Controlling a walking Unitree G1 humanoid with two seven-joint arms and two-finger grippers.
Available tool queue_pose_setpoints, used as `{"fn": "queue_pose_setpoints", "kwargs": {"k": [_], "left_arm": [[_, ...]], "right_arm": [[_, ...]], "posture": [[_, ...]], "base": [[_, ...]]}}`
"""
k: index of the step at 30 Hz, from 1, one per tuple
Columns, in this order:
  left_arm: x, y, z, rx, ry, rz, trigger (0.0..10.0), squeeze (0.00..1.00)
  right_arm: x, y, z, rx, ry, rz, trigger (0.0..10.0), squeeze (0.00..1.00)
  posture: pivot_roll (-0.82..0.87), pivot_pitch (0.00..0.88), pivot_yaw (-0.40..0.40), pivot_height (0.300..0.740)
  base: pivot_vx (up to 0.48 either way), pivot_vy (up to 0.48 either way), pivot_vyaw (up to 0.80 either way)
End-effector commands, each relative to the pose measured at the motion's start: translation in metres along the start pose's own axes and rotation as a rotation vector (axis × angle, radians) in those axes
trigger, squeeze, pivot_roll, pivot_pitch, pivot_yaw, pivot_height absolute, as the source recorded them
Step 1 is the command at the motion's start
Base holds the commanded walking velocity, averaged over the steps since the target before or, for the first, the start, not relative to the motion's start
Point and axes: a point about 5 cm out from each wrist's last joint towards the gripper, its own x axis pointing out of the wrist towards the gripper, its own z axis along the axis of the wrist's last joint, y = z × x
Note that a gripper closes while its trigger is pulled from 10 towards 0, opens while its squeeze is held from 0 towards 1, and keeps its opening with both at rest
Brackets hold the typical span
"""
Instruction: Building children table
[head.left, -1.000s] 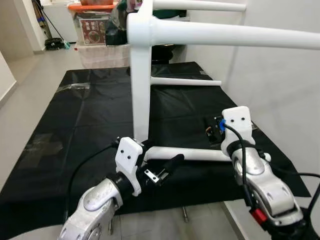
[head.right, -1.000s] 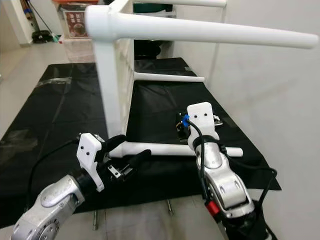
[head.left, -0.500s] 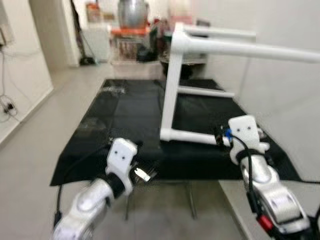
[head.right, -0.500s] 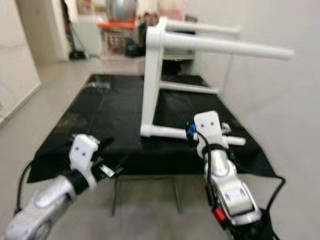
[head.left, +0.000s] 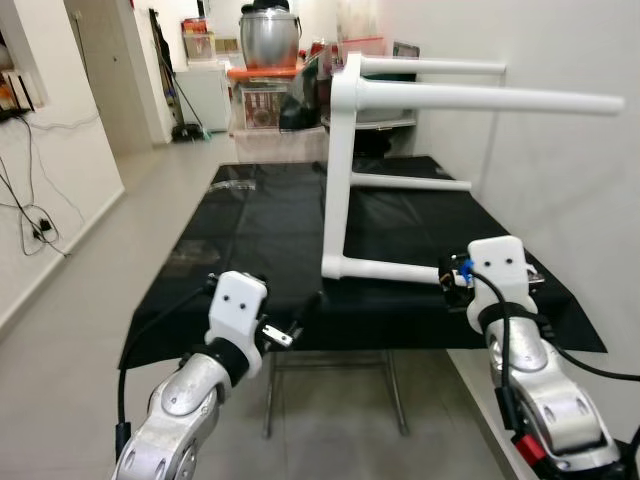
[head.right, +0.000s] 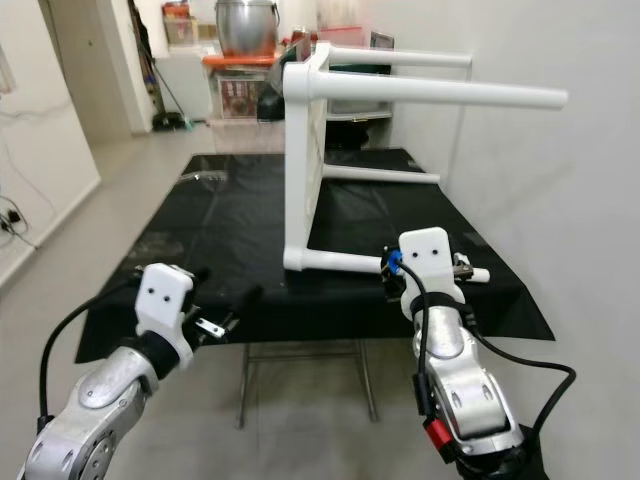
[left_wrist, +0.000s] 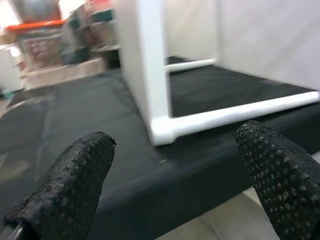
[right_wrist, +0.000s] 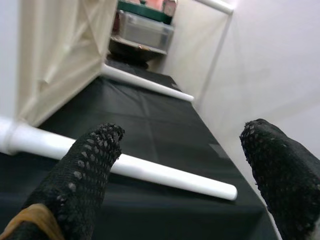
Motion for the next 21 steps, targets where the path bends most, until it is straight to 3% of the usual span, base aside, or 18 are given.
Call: {"fn": "queue_pose_setpoints", "kwargs": {"k": [1, 7, 17, 21], "left_arm": [[-0.001, 0.009, -0.007, 0.026, 0.023, 0.071, 10.0, 0.00], [0.002, 0.012, -0.006, 0.013, 0.010, 0.096, 10.0, 0.00], [0.005, 0.011, -0.005, 0.008, -0.010, 0.110, 10.0, 0.00], [0.005, 0.013, -0.003, -0.022, -0.034, 0.126, 10.0, 0.00]], "right_arm": [[0.001, 0.009, 0.002, -0.041, -0.030, 0.019, 10.0, 0.00], [0.003, 0.015, 0.005, -0.013, -0.046, 0.044, 10.0, 0.00], [0.006, 0.014, 0.010, -0.053, -0.095, 0.030, 10.0, 0.00], [0.008, 0.008, 0.012, -0.056, -0.121, 0.025, 10.0, 0.00]], "posture": [[0.01, 0.000, -0.030, 0.740], [0.01, 0.000, -0.035, 0.740], [0.01, 0.000, -0.036, 0.740], [0.01, 0.000, -0.036, 0.740]], "base": [[0.000, -0.341, 0.00], [0.000, -0.461, 0.00], [0.000, -0.472, 0.00], [0.000, 0.000, 0.00]]}}
